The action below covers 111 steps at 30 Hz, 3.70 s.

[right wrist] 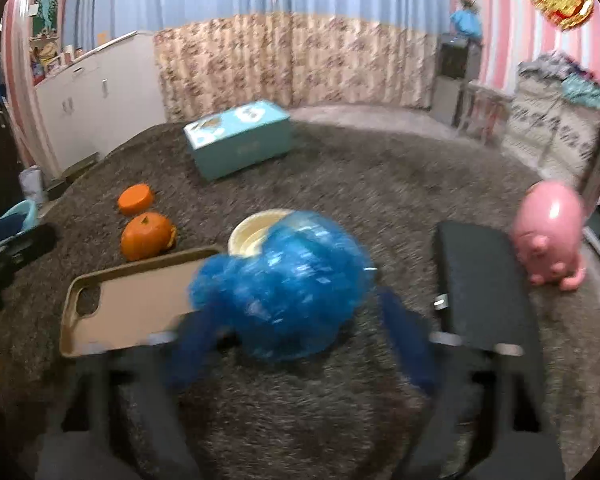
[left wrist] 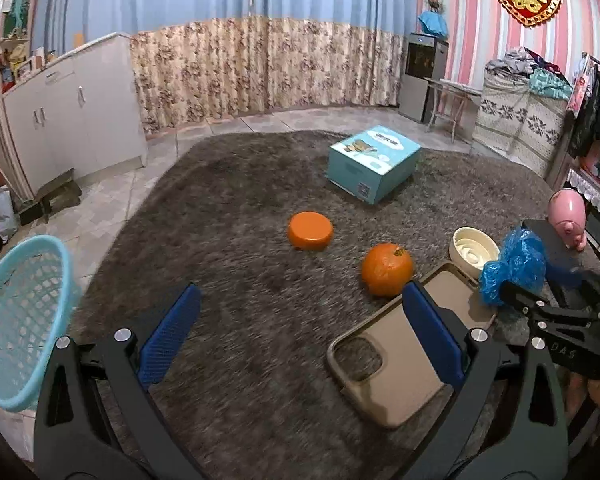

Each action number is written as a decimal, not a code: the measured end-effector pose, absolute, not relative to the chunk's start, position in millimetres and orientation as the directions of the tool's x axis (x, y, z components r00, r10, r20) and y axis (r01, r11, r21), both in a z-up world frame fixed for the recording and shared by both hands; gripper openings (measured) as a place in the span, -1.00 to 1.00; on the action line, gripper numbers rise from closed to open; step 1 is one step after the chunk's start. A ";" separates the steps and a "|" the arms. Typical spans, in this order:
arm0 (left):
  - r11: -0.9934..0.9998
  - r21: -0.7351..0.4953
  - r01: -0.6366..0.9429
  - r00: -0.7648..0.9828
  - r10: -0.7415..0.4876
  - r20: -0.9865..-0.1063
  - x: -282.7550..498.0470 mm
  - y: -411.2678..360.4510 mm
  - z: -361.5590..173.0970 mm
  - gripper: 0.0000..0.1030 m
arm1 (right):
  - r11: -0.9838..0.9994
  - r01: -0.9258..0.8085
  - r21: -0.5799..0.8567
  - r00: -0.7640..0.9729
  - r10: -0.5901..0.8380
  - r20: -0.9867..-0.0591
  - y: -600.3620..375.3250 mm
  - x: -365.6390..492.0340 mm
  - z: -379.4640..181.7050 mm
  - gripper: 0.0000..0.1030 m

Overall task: Collect trash
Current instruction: 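Grip the blue plastic bag with right tool while left tool grips a mandarin, then carry the mandarin into the basket with left tool while right tool carries the blue bag, then open the right tool over the basket to drop the blue bag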

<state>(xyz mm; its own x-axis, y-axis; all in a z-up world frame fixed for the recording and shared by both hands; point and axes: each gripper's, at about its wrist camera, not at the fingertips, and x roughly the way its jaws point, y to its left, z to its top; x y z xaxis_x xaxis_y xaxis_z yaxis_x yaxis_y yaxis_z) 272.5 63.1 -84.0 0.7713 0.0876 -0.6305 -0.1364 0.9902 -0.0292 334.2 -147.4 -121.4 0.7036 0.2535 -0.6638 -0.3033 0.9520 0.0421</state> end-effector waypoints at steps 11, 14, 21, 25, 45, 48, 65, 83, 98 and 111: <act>0.995 -0.095 -0.017 0.700 -0.056 -0.712 328.0 30.3 -112.0 0.37 | 0.963 -0.242 0.116 0.764 0.263 -0.589 -174.2 317.4 -113.6 -0.38; 0.995 -0.102 0.013 0.679 -0.084 -0.729 338.7 22.6 -120.3 0.07 | 0.966 -0.224 0.126 0.765 0.255 -0.591 -178.0 318.7 -115.0 -0.38; 0.989 -0.139 0.047 0.692 -0.133 -0.710 334.1 23.5 -118.7 -0.56 | 0.971 -0.207 0.117 0.770 0.235 -0.593 -178.5 320.1 -115.7 -0.38; 0.992 -0.114 0.049 0.732 -0.113 -0.672 313.4 31.0 -100.4 -0.56 | 0.973 -0.199 0.119 0.787 0.231 -0.571 -175.3 315.2 -107.7 -0.38; 0.974 -0.047 -0.222 0.818 0.160 -0.553 188.4 168.1 -24.9 -0.56 | 0.910 -0.406 0.080 0.789 0.394 -0.471 -50.0 279.8 -48.3 -0.38; 0.962 -0.043 -0.269 0.811 0.202 -0.549 175.2 195.1 -23.1 -0.56 | 0.894 -0.443 0.071 0.775 0.422 -0.470 -24.4 277.0 -46.1 -0.38; 0.903 -0.030 -0.429 0.766 0.346 -0.542 147.5 295.6 -33.6 -0.56 | 0.807 -0.589 0.025 0.712 0.534 -0.456 98.8 261.7 -36.8 -0.38; 0.891 -0.026 -0.453 0.744 0.361 -0.562 154.9 355.9 -57.3 -0.55 | 0.781 -0.625 0.014 0.679 0.552 -0.484 162.9 265.0 -49.0 -0.38; 0.829 -0.013 -0.558 0.695 0.459 -0.554 137.1 394.2 -64.1 0.43 | 0.750 -0.661 0.009 0.632 0.563 -0.532 206.4 267.8 -67.2 -0.38; 0.798 0.002 -0.602 0.685 0.518 -0.511 128.9 400.6 -49.4 0.74 | 0.673 -0.738 0.037 0.528 0.612 -0.588 263.1 259.9 -93.3 -0.35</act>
